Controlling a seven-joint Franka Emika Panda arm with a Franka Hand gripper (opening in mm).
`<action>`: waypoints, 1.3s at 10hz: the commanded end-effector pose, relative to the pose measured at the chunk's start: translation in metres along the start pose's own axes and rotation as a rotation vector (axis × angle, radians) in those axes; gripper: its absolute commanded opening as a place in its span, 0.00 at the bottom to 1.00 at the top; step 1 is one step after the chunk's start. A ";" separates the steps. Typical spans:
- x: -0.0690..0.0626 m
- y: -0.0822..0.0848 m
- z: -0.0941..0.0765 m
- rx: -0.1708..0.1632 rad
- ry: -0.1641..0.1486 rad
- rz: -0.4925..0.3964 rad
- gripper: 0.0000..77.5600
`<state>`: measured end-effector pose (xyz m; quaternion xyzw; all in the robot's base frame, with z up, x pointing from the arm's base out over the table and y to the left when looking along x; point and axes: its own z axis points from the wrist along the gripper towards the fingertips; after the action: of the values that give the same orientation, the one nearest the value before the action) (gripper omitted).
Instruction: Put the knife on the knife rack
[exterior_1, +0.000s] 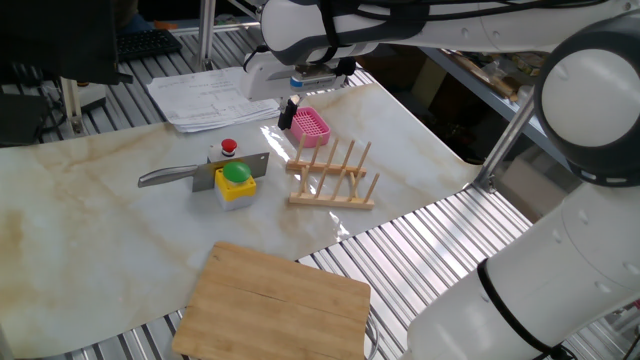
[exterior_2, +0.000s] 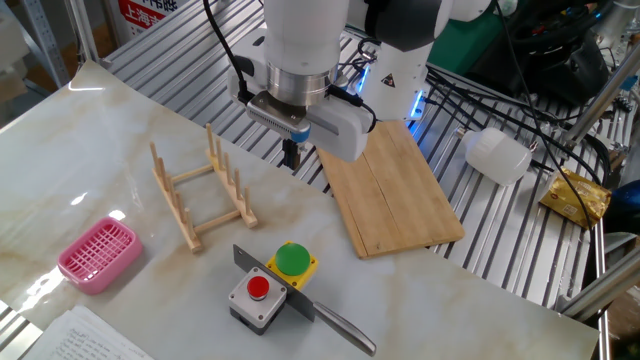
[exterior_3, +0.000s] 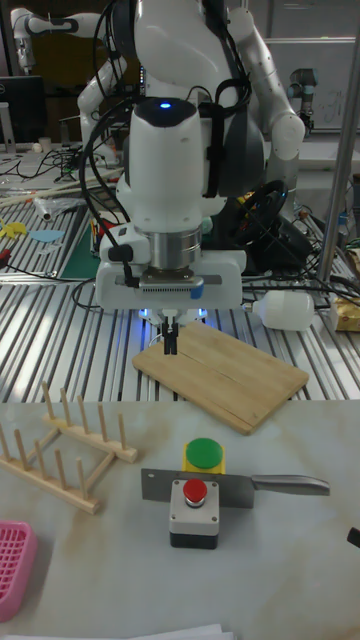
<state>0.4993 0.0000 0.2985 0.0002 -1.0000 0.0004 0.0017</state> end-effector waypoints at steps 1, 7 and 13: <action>0.000 0.000 0.000 0.049 0.046 0.431 0.00; -0.011 0.008 -0.005 -0.011 0.058 0.556 0.00; -0.015 0.024 -0.012 -0.035 0.069 0.635 0.00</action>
<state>0.5084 0.0121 0.3049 -0.2528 -0.9671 -0.0036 0.0282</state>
